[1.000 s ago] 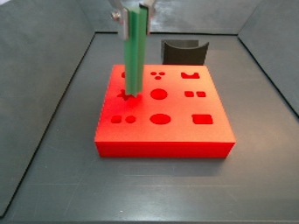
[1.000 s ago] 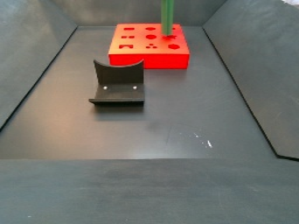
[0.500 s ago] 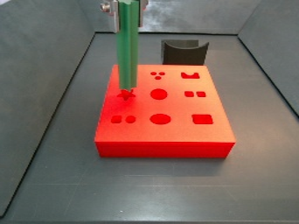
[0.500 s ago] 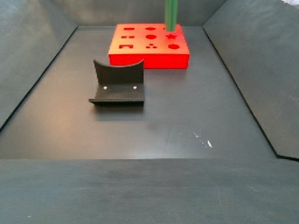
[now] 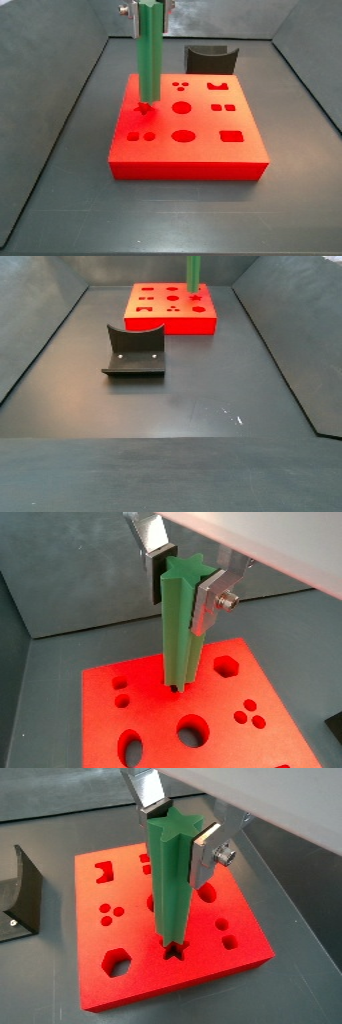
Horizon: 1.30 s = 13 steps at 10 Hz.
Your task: Insert the star object.
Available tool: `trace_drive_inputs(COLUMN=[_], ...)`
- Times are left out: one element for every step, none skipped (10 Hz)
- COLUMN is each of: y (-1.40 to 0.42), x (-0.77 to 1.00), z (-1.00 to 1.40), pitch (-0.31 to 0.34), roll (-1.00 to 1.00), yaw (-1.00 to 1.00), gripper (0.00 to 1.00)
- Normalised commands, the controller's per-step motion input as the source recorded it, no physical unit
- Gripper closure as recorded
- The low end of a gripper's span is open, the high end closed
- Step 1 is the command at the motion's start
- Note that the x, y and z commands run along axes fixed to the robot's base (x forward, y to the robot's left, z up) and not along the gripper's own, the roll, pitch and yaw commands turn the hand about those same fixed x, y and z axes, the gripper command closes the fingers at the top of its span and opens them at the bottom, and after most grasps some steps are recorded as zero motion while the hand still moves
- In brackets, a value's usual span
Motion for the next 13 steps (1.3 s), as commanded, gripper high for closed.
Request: trace_drive_inputs(y=[-0.11, -0.06, 0.00, 0.01, 0.08, 0.01, 0.04, 0.03, 0.00, 0.00, 0.00, 0.00, -0.06], x=[0.00, 0.00, 0.03, 0.03, 0.00, 0.00, 0.00, -0.06, -0.15, -0.13, -0.10, 0.00, 0.14], z=[-0.17, -0.19, -0.27, -0.27, -0.23, -0.11, -0.08, -0.07, 0.00, 0.00, 0.00, 0.00, -0.02], pitch=[-0.109, -0.060, -0.034, -0.009, 0.000, 0.000, 0.000, 0.000, -0.016, -0.017, 0.000, 0.000, 0.000], roll=[0.00, 0.00, 0.02, 0.04, 0.05, 0.04, 0.06, 0.05, 0.02, 0.00, 0.00, 0.03, 0.07], yaw=[0.00, 0.00, 0.00, 0.00, 0.00, 0.00, 0.00, 0.00, -0.02, -0.02, -0.04, -0.06, -0.05], gripper=[1.00, 1.00, 1.00, 1.00, 1.00, 1.00, 1.00, 1.00, 1.00, 1.00, 1.00, 1.00, 1.00])
